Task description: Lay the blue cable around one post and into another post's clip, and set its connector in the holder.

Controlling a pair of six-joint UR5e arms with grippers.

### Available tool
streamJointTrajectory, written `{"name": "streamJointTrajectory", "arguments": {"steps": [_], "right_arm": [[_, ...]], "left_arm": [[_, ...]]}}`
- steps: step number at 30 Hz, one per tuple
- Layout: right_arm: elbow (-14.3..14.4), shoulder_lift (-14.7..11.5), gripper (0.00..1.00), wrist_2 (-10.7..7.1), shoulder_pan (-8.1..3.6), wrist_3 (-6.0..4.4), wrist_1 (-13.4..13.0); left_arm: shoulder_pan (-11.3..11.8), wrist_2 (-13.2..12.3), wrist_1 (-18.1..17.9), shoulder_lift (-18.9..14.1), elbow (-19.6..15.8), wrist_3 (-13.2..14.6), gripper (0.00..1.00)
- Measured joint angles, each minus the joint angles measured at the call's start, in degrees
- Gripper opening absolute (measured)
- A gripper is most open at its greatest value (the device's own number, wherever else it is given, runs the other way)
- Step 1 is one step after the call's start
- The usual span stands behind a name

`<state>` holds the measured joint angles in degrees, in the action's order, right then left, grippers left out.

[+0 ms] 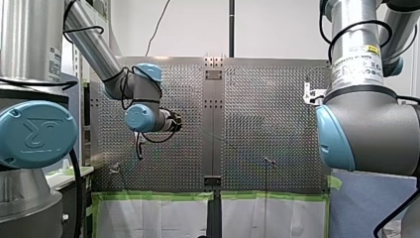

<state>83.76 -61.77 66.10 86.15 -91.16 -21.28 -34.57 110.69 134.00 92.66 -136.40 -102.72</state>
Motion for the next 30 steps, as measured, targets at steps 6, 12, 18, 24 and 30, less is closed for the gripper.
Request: {"name": "streamJointTrajectory", "arguments": {"steps": [6,12,18,24,30], "right_arm": [[0.0,0.0,0.00,0.24,0.44,0.00,0.0],[0.0,0.6,0.00,0.52,0.95,0.00,-0.3],[0.0,0.9,0.00,0.67,1.06,-0.09,-0.8],[-0.3,1.0,0.00,0.52,1.16,-0.39,-1.1],[-1.0,1.1,0.00,0.37,1.30,-0.52,-0.8]], "left_arm": [[0.0,0.0,-0.1,0.0,0.0,0.0,1.00],[0.0,0.0,-0.1,0.1,0.0,0.0,1.00],[0.0,0.0,0.0,0.1,0.0,0.0,1.00],[0.0,0.0,0.0,0.1,0.0,0.0,1.00],[0.0,0.0,0.0,0.1,0.0,0.0,1.00]]}}
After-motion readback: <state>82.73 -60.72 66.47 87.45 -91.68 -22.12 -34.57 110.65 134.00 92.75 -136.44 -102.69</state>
